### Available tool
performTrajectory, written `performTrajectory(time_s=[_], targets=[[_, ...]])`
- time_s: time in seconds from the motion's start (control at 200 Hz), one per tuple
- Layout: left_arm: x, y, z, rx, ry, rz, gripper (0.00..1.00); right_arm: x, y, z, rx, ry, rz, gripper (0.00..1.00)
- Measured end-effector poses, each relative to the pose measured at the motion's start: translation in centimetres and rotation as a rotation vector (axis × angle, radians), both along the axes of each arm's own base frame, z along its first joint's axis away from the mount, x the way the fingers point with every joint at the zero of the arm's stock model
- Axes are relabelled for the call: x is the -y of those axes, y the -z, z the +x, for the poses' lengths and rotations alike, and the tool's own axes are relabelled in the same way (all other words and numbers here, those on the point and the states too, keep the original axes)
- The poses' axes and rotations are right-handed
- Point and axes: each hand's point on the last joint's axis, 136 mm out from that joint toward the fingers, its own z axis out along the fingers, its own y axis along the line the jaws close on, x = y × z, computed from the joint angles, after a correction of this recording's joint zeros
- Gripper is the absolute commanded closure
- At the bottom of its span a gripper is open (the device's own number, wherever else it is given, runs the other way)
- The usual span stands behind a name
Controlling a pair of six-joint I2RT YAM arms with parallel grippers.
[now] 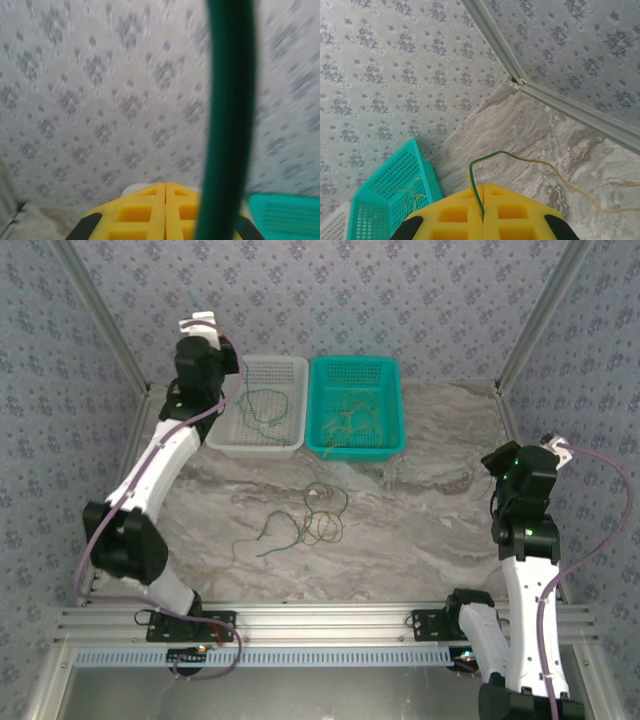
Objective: Untangle the cables
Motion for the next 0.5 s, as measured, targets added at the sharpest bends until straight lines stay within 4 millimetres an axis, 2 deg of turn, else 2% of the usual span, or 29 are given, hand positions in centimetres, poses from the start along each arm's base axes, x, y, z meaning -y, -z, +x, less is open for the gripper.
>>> performTrajectory(time_s=[0.1,0.26,0.5], targets=[[0.1,4.3,2.5,-0.103,-0.042,0.071,1.00,-0.7,0.1,0.3,-0.009,-0.027,-0.021,1.00],[0.8,8.5,5.4,-0.212,-0.067,0.155,1.00,-1.5,-0.1,0.6,-0.005,-0.058,-0.038,1.00],[4.5,14.8,9.3,-0.388,-0.029,0.270,1.00,-3.9,1.0,1.9,-0.051,-0.151,-0.071,1.00]])
